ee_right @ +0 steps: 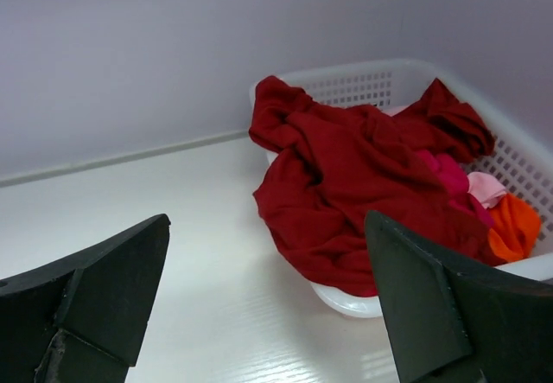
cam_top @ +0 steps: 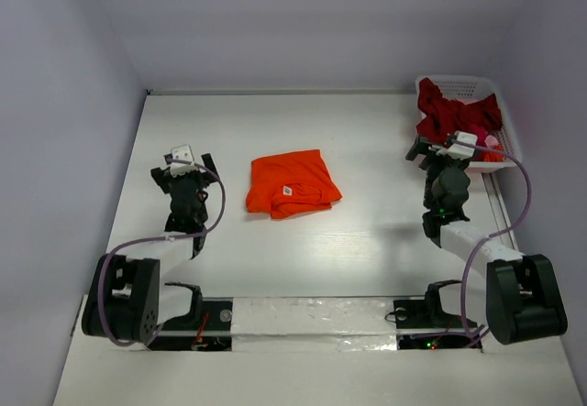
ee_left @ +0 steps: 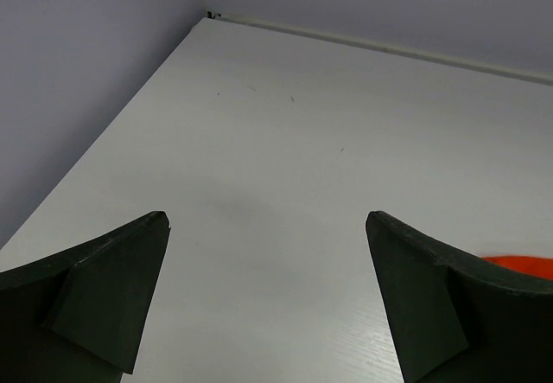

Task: Fold and stack the t-shirts
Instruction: Smooth out wrinkles on the folded tshirt

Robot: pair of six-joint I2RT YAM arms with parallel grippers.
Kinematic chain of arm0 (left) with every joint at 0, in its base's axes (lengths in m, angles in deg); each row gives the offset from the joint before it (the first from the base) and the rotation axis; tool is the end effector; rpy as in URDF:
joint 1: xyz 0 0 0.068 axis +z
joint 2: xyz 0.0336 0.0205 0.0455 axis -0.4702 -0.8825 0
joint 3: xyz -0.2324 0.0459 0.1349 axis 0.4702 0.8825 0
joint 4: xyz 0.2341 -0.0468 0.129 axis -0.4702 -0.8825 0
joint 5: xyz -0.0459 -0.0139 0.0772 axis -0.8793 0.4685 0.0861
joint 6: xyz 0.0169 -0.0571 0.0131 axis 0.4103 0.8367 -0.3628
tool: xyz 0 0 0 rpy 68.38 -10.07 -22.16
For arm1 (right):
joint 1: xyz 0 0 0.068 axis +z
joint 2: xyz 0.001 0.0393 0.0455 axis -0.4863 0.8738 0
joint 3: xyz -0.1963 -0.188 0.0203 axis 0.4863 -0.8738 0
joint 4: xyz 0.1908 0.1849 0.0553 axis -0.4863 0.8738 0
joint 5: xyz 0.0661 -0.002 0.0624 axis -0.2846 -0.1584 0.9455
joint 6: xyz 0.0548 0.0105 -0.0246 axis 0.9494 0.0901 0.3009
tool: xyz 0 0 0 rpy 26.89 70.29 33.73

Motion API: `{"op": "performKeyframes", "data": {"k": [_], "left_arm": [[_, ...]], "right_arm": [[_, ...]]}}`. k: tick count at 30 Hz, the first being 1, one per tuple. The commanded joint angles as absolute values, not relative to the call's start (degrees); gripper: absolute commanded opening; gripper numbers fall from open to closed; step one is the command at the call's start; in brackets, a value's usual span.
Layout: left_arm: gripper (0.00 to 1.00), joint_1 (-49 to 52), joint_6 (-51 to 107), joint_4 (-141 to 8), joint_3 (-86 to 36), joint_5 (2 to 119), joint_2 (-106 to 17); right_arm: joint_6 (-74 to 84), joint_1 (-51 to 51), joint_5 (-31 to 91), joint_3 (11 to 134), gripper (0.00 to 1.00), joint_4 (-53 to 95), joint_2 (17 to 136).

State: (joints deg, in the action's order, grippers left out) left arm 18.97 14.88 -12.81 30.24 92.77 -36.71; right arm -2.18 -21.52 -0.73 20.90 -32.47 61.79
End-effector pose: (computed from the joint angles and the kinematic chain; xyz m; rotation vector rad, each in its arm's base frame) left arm 0.2421 -0.0197 0.2080 -0.2083 1.4749 0.2004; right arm 0.2578 0.0161 0.2499 0.2408 1.3827 -0.1783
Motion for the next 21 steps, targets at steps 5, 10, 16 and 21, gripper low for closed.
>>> {"op": "performKeyframes", "data": {"k": [5,10,16,21], "left_arm": [[0.99,20.8,9.9,2.0,26.9,79.1,-48.0],[0.99,23.4,12.5,9.8,29.1,79.8,-50.3],[0.99,26.2,12.0,22.7,36.1,69.7,-52.3],[0.99,26.2,14.4,17.0,33.4,74.9,-51.8]], "right_arm": [[-2.1,-23.7,2.0,18.8,1.00,-46.6,66.9],[0.4,-24.3,-0.9,17.0,1.00,-49.8,66.4],[1.2,-24.3,-2.0,13.8,1.00,-58.3,68.2],[0.9,-24.3,-1.5,15.1,1.00,-56.3,69.8]]}}
